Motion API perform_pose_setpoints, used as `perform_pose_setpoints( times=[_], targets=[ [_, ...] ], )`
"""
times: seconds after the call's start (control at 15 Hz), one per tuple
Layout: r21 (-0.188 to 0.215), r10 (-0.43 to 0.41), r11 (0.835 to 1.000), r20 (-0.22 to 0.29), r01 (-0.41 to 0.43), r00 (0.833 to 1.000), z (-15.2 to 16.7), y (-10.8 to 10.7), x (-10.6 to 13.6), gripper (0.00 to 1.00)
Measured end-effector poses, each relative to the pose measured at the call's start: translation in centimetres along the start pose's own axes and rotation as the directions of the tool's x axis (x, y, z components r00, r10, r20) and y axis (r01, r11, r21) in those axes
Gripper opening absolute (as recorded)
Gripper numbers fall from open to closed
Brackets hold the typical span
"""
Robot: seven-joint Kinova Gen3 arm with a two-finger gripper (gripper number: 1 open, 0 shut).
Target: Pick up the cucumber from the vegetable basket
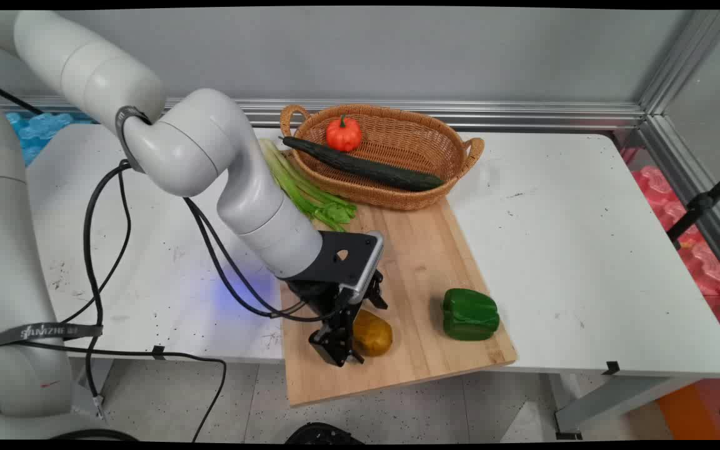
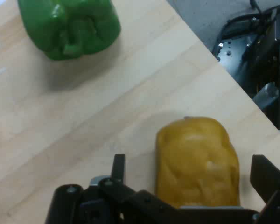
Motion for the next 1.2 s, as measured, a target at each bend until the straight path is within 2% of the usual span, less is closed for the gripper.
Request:
perform_pose_setpoints(
  times=[0.33,0.67,1.0,1.2],
  targets=[
    [0.015,-0.020,1.000,-0.016,0.020,1.000,-0.8,-0.5,0.2,1.00],
    [0.027,-0.059,0.998,-0.028,0.060,0.998,-3.5,-0.7,0.2,1.00],
    [0.040,-0.124,0.991,-0.041,0.125,0.991,-8.1,-0.9,0.1,1.00],
    [0.065,-0.177,0.982,-0.034,0.179,0.984,-11.4,-1.5,-0.7,1.00]
  ],
)
